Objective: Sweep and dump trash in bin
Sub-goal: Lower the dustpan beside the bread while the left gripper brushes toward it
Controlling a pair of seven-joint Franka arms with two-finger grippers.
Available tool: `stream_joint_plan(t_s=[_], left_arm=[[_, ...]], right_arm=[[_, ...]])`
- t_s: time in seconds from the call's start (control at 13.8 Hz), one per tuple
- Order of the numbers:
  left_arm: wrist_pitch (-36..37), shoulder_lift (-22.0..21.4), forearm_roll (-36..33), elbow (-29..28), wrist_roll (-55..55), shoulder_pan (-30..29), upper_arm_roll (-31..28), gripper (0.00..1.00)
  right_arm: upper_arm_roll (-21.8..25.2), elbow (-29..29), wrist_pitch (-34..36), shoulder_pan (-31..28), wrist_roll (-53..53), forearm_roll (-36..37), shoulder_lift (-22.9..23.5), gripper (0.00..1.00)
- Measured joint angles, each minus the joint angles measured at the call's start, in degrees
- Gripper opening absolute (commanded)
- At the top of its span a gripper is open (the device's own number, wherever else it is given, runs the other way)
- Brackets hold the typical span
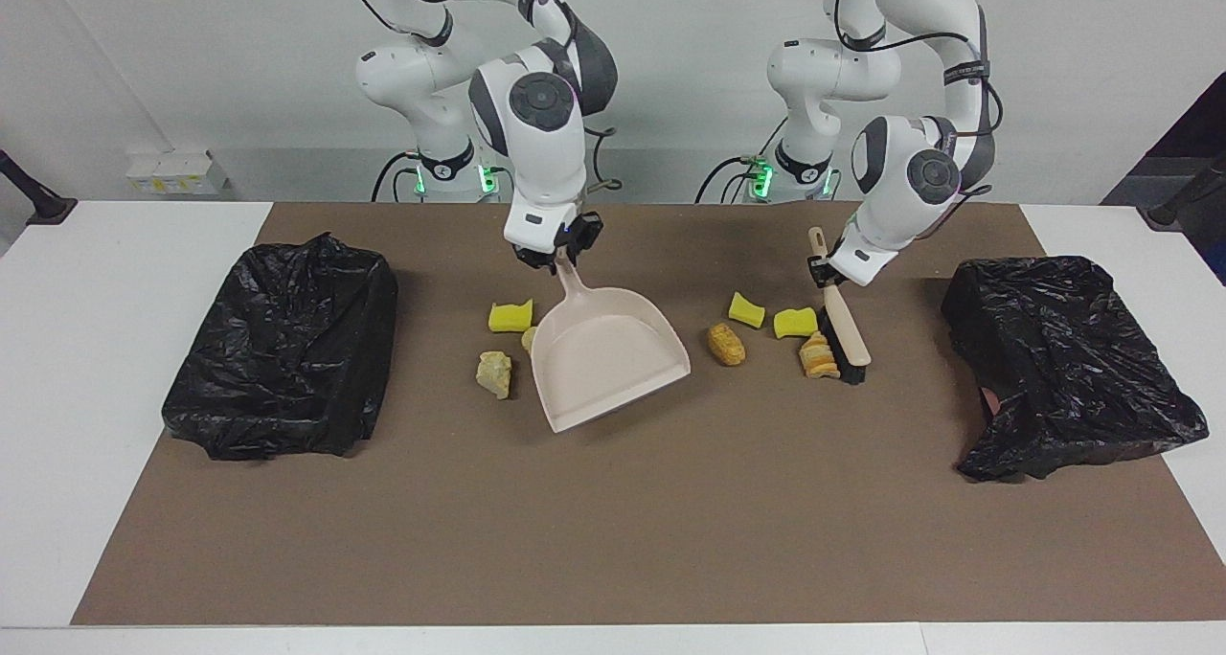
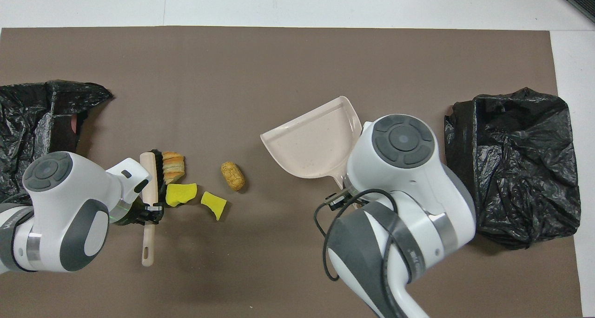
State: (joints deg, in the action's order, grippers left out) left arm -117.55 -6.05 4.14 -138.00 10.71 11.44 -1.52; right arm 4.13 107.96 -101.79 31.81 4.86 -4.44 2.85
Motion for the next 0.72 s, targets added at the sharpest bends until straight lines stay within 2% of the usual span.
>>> stream_joint_plan(t_s=[0.14, 0.36, 0.72], left_arm=[[0.01, -0.62, 0.65, -0.89, 1.28, 0.41, 0.02, 0.00], [0.01, -1.20, 0.89, -1.59, 6.43, 3.83, 0.03, 0.00], [-0.70, -1.28, 3.93, -1.77, 13.00, 9.89, 0.20, 0.00]], right_arm=[[0.01, 1.58, 0.39, -0.10, 13.88, 0.24, -1.27, 0.00], [0.08, 3.97, 0.36, -1.45, 35.52, 0.39, -0.69, 0.00], [-0.32, 8.71, -3.19, 2.61, 35.89, 2.81, 0.29, 0.00]])
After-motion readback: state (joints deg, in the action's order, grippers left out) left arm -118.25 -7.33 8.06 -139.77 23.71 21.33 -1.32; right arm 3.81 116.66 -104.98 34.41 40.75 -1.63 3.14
